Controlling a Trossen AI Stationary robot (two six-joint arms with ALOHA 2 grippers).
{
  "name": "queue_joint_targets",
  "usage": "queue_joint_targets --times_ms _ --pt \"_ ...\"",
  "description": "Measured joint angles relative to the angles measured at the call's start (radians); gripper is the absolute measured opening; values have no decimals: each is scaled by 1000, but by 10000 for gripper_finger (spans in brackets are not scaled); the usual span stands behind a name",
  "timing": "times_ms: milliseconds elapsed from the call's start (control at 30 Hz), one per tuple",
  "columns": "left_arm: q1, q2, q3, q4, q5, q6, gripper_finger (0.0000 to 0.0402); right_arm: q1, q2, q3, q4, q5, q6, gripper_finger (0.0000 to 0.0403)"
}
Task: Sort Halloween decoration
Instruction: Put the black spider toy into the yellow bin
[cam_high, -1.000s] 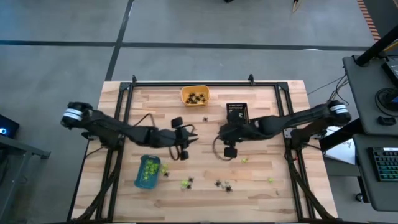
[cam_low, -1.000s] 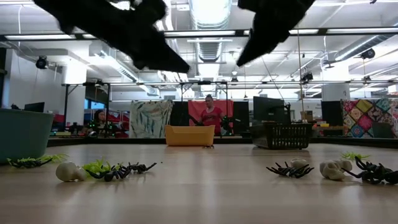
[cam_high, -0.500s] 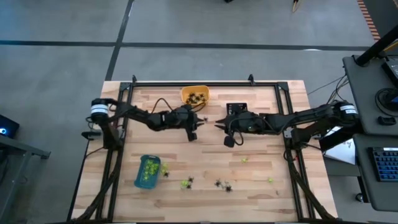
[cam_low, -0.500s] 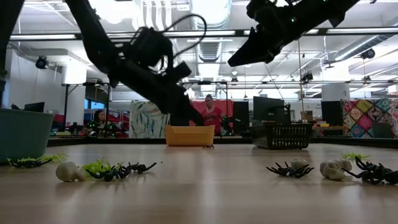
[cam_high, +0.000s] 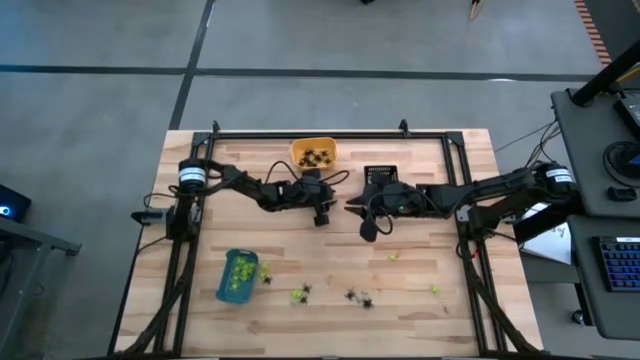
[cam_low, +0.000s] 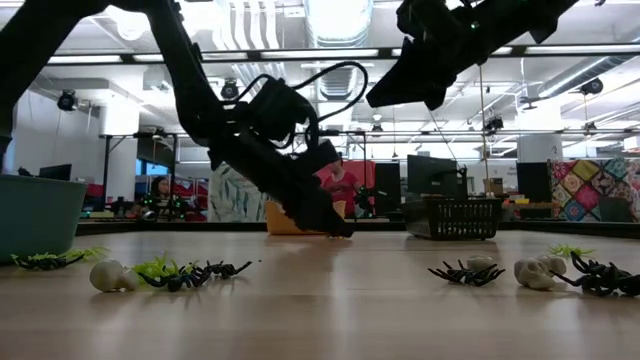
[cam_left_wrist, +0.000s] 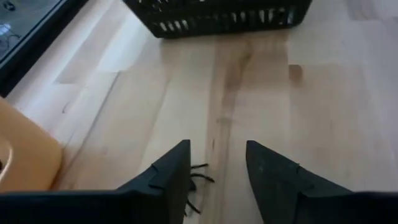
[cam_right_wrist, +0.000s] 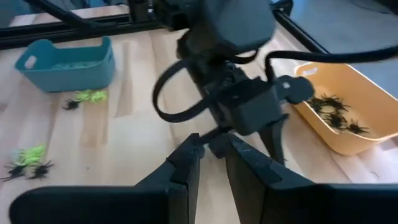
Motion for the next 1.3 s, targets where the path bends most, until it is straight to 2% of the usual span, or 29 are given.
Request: queue_joint_targets --times_ms 200,367,567,767,900,1300 --pt "5 -13 1 -39 -20 3 142 22 0 0 0 -1 0 68" --pt "4 -63 -1 -164 -45 18 142 23 0 0 0 -1 0 68" --pt "30 -69 -1 -145 -43 46 142 23 0 0 4 -1 -19 68" --pt "47 -33 -1 -131 15 -2 137 23 0 0 5 -1 -19 68" --pt "47 -30 -1 -133 17 -15 114 23 0 0 5 -1 -18 68" --pt "41 -30 0 -148 25 -42 6 23 1 -1 5 -1 -6 68"
